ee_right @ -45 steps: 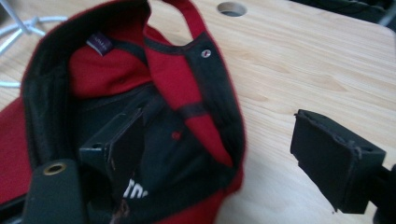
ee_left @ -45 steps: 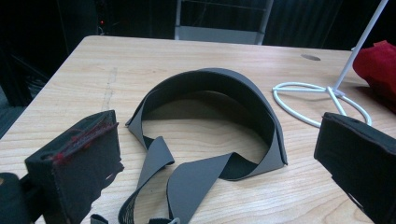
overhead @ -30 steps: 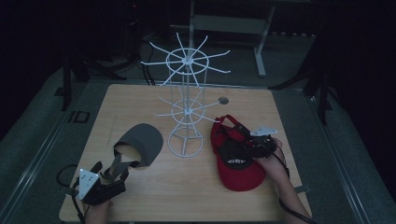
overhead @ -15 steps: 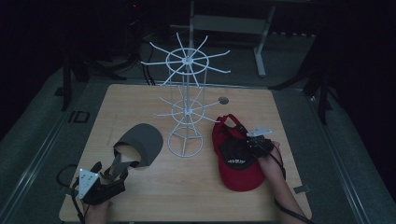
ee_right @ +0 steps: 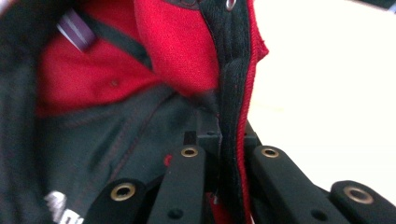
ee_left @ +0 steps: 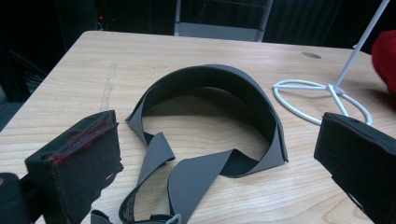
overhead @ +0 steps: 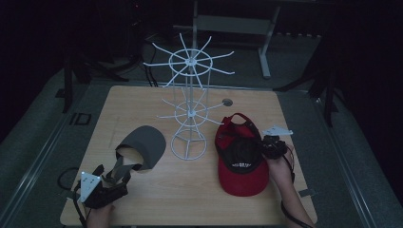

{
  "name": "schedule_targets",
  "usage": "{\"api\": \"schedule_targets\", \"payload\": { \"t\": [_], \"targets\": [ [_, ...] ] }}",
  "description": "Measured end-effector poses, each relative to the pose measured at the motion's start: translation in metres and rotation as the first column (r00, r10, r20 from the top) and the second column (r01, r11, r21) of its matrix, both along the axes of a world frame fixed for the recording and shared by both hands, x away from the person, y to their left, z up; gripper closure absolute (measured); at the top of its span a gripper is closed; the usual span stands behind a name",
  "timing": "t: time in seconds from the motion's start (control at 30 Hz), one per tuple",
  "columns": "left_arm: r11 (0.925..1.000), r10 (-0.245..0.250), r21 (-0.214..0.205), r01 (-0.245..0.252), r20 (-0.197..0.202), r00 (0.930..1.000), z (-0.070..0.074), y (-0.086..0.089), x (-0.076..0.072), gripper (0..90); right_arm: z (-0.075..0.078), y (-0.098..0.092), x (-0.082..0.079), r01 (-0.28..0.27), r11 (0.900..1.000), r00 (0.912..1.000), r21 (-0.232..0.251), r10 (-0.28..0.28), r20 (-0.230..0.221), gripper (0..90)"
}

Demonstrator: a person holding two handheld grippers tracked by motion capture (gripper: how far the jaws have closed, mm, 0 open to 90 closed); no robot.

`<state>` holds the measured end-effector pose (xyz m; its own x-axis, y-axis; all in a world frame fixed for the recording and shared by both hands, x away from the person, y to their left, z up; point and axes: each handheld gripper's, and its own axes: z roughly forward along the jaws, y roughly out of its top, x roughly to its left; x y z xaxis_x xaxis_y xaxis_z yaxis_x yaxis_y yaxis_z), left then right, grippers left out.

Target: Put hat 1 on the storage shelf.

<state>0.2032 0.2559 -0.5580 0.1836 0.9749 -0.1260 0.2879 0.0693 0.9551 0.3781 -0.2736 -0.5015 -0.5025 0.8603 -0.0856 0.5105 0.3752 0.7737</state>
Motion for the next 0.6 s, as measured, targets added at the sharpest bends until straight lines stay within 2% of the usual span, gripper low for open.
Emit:
{"api": "schedule_targets", "payload": {
  "t": [0.27, 0.3, 0.4, 0.43, 0.6],
  "targets": [
    [1.0000, 0.008, 0.001, -0.008, 0.007, 0.9999, 0.001, 0.000, -0.001, 0.8, 0.031, -0.005, -0.019, 0.030, 0.9962, 0.9972, 0.083, -0.035, 0.066, 87.0],
    [0.9999, 0.013, 0.007, -0.013, 0.009, 0.9999, 0.002, -0.001, -0.001, 0.8, 0.037, -0.006, -0.024, 0.030, 0.9949, 0.9956, 0.097, -0.039, 0.085, 87.0],
    [0.9998, 0.016, 0.012, -0.017, 0.016, 0.9997, 0.002, -0.001, -0.001, 0.8, 0.045, -0.007, -0.028, 0.032, 0.9933, 0.9940, 0.111, -0.043, 0.100, 87.0],
    [0.9999, 0.009, 0.010, -0.009, 0.014, 0.9999, 0.003, -0.002, -0.001, 0.8, 0.055, -0.010, -0.035, 0.035, 0.9896, 0.9909, 0.140, -0.052, 0.124, 87.0],
    [0.9999, -0.009, 0.007, 0.009, 0.026, 0.9996, 0.007, -0.007, -0.002, 0.8, 0.073, -0.014, -0.049, 0.028, 0.9834, 0.9839, 0.179, -0.059, 0.169, 87.0]
  ]
}}
